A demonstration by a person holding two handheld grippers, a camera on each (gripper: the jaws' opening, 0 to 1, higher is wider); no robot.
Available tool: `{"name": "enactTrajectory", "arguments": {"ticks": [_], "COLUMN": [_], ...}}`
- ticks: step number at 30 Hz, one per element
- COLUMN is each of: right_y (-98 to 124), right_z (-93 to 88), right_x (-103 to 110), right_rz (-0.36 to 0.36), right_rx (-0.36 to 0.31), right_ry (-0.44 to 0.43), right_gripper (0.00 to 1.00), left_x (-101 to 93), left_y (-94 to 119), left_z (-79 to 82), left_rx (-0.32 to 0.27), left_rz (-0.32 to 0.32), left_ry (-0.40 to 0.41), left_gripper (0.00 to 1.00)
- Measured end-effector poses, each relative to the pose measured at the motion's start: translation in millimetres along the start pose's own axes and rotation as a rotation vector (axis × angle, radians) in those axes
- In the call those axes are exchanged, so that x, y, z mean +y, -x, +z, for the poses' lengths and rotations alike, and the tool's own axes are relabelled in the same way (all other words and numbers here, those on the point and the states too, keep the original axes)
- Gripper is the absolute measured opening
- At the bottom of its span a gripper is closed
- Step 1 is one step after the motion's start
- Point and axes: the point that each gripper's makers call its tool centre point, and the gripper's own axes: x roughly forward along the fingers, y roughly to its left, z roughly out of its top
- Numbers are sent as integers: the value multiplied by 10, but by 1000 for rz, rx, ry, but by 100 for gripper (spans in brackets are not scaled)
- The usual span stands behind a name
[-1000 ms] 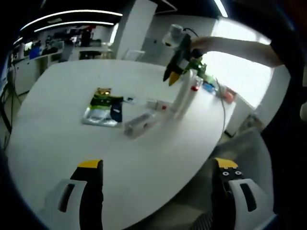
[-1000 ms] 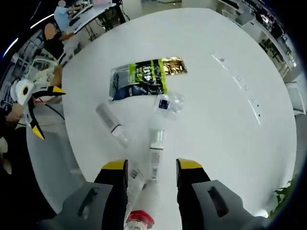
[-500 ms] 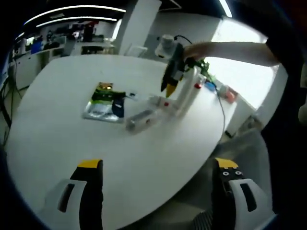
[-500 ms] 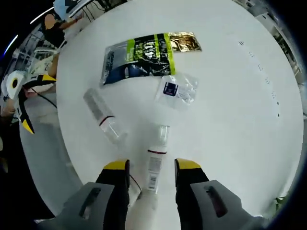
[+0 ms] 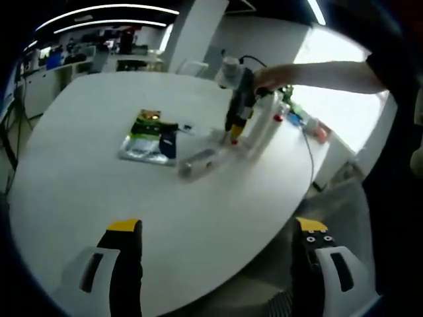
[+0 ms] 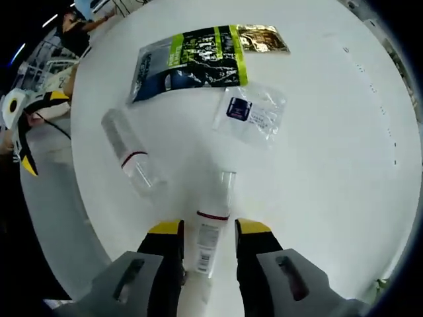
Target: Arrange the skincare products in the storage area until every visible bottle or jar stands upright without overlapping.
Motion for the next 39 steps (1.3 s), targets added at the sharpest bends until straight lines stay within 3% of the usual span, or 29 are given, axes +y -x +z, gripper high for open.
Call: {"name": "enactTrajectory", "arguments": {"ticks": [15, 21, 26, 39], "right_y": [-37, -34, -34, -1], "right_z": [-1, 0, 18, 5], "right_x": [-54, -67, -96, -19], "right_rz": [-54, -75, -87, -101], "right_rx": [-20, -28, -28, -50], "right_ry": [15, 91, 105, 92], "right_gripper": [22, 22, 21, 20], "left_x": [7, 6, 7, 9], "left_y": [-1, -2, -3, 2], "left_z": [-12, -18, -12, -32], "left_rx": [8, 12, 15, 25], "left_rz": [5, 6, 7, 6], "left_ry": [4, 1, -2, -14], "left_gripper": [89, 89, 89, 89]}}
